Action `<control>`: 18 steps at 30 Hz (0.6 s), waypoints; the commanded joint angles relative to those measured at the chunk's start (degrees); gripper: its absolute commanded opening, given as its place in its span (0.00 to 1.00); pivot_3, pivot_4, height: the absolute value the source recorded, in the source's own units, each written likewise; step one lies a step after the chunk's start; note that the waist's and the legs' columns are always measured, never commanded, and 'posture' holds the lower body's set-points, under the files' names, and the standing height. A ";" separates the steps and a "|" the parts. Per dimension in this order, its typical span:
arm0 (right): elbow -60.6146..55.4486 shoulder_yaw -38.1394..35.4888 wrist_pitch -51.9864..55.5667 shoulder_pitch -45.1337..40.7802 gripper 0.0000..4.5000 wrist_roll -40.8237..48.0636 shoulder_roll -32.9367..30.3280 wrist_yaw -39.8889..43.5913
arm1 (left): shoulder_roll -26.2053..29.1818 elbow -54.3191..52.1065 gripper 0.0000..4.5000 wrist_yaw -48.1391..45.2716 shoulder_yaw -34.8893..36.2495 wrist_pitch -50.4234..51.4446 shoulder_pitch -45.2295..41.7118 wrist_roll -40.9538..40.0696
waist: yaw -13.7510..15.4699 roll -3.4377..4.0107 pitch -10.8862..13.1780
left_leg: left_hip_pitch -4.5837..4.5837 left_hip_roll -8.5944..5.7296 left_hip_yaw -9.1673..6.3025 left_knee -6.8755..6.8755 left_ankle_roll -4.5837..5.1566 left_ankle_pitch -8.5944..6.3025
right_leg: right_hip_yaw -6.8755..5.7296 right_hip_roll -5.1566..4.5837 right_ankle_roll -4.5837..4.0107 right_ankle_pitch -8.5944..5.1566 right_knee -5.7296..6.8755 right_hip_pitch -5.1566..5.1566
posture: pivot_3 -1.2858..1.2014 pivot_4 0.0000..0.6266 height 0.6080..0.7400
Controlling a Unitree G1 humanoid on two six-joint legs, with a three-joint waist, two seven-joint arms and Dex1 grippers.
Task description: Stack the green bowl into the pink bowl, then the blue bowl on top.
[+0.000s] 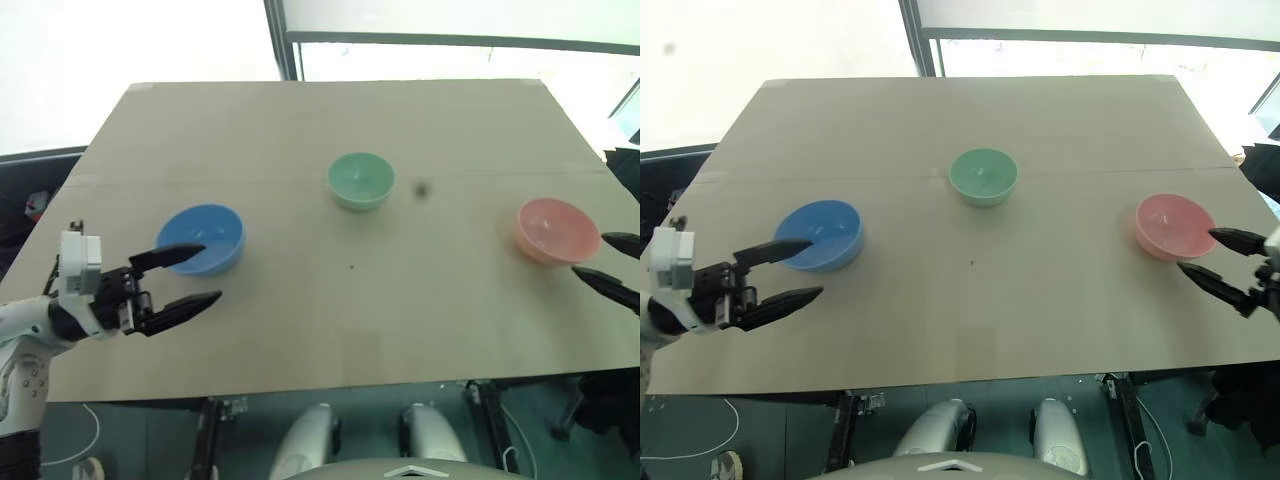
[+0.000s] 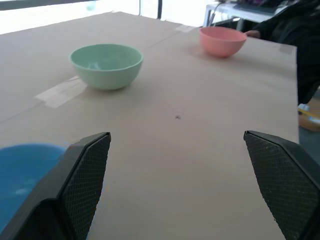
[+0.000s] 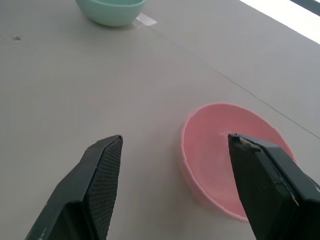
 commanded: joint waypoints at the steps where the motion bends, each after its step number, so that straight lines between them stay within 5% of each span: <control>1: 0.74 9.11 2.38 -6.52 0.80 -5.52 -0.71 -3.87 | -1.69 -5.60 1.00 1.94 -4.88 3.21 -5.21 -3.92 | 0.09 -0.02 0.02 | -0.05 -0.01 -0.01 0.08 -0.01 0.01 | -0.02 0.02 0.01 0.00 0.02 -0.02 | 0.52 0.24 1.00; 5: 7.34 20.70 2.73 -15.51 0.80 -13.08 1.17 -6.22 | -4.93 -6.96 1.00 3.00 -9.03 5.26 -9.35 -6.08 | -0.24 -0.03 0.03 | -0.02 -0.06 0.02 0.21 0.00 0.01 | -0.07 0.13 0.02 0.01 0.08 0.01 | 0.52 0.24 1.00; 8: 14.30 26.55 2.63 -22.02 0.63 -17.83 3.30 -8.29 | -6.02 -7.25 1.00 2.39 -10.95 4.97 -10.20 -5.62 | -0.45 -0.02 0.04 | -0.03 -0.05 0.06 0.21 0.00 0.01 | -0.11 0.24 0.02 0.01 0.07 -0.04 | 0.52 0.24 1.00; 14: 18.51 27.88 1.93 -26.68 0.06 -20.66 3.88 -10.11 | -5.90 -7.56 1.00 3.02 -10.33 5.11 -9.69 -5.78 | -0.33 0.00 0.05 | -0.31 -0.08 0.03 0.19 0.01 0.01 | -0.28 0.20 0.02 0.01 0.08 -0.32 | 0.52 0.24 1.00; 18: 16.99 27.56 0.88 -27.22 0.02 -21.14 3.88 -10.28 | -5.90 -7.83 1.00 3.50 -9.48 4.99 -7.72 -5.48 | -0.27 0.00 0.06 | -0.32 -0.06 0.02 0.33 0.01 0.01 | -0.34 0.20 0.02 0.01 0.09 -0.27 | 0.52 0.24 1.00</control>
